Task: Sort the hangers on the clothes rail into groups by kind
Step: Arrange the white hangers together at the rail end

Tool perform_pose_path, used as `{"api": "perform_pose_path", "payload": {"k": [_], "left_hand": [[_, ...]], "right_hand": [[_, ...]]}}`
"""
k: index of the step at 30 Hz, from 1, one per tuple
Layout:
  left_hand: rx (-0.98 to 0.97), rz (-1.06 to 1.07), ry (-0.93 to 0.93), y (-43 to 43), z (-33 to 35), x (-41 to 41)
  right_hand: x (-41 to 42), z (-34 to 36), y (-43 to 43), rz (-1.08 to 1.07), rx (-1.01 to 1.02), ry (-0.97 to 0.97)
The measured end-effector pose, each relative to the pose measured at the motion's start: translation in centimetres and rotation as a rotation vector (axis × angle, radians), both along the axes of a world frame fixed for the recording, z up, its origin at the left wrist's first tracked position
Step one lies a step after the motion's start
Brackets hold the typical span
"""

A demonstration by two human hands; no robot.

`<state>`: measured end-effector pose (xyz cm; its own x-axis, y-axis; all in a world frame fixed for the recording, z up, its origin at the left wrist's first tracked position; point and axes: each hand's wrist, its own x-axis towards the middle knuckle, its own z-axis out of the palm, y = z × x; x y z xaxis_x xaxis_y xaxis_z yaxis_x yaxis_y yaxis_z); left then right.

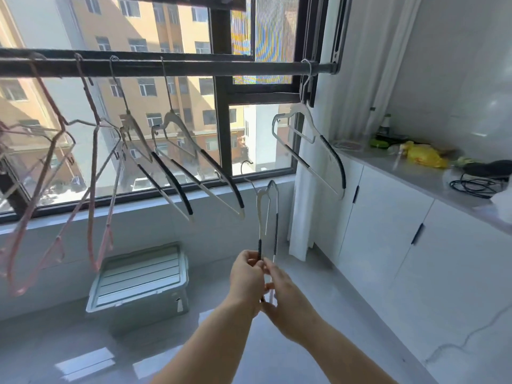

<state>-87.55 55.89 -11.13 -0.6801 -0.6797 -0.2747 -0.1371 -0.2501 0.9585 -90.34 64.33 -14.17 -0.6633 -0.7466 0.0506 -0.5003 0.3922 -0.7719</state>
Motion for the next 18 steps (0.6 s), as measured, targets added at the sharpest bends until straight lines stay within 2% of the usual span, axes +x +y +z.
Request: {"api": "perform_pose_path", "payload": {"k": [10, 15, 18], "left_hand": [[0.006, -0.039, 0.059, 1.6, 1.2, 1.3], [-0.114, -0.057, 0.135, 3.0, 2.6, 1.6], [-0.123, -0.090, 0.194, 3.8, 3.6, 1.7]], "right_hand": [[0.7, -0.2, 0.7, -0.070, -0.128, -0.100], [0.4, 0.5, 1.8, -0.086, -0.203, -0.021], [-0.2, 1.3, 2.3, -0.107, -0.279, -0.014]]}}
